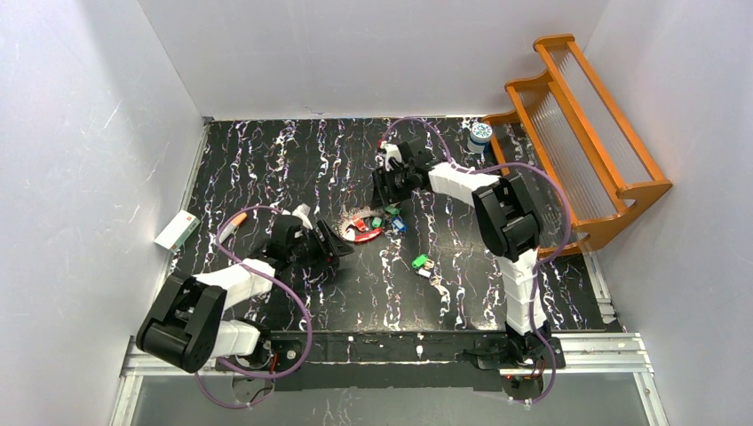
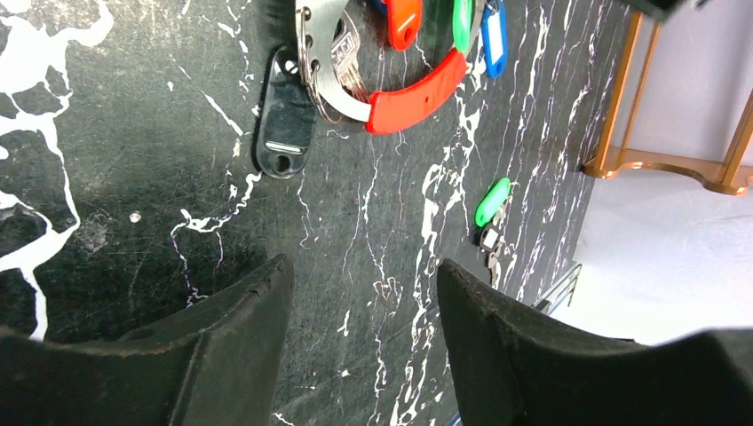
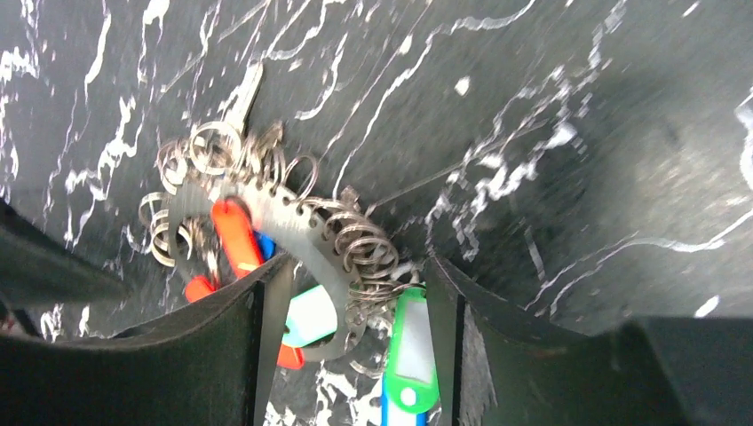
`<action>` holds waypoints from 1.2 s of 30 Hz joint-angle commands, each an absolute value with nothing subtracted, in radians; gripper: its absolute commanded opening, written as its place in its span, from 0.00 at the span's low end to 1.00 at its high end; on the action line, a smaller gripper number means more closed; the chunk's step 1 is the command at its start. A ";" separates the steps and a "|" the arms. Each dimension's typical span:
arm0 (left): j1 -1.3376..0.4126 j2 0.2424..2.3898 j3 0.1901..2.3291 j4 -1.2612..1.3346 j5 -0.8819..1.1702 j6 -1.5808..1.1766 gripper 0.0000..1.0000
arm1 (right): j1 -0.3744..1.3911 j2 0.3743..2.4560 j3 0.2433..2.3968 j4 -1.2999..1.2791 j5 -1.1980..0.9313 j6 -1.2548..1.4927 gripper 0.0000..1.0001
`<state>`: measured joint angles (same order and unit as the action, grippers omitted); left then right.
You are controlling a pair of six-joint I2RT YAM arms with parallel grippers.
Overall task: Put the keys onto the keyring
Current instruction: Adjust the keyring at the center of the board.
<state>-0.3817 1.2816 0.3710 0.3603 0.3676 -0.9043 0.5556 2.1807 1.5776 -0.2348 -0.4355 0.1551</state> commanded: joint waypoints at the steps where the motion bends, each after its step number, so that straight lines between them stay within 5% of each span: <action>1: -0.381 1.299 0.345 0.419 0.346 -0.957 0.57 | 0.566 2.109 1.471 -0.264 -0.514 0.175 0.63; 11: -0.373 1.386 0.423 0.354 0.228 -0.926 0.47 | 0.575 1.934 1.191 -0.124 -0.677 0.306 0.59; 20: -0.360 1.344 0.518 0.173 0.148 -0.799 0.48 | 0.579 1.796 1.103 -0.089 -0.615 0.335 0.73; 31: -0.361 1.261 0.319 0.439 0.279 -0.942 0.48 | 0.575 1.876 1.181 -0.209 -0.512 0.280 0.72; 36: -0.361 1.267 0.310 0.486 0.307 -0.943 0.48 | 0.578 1.879 1.134 -0.185 -0.563 0.288 0.65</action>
<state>-0.3626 1.2808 0.3183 0.4244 0.2596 -0.9279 0.5781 1.8725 1.1427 -0.1833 -0.5270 0.2939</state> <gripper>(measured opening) 0.479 0.688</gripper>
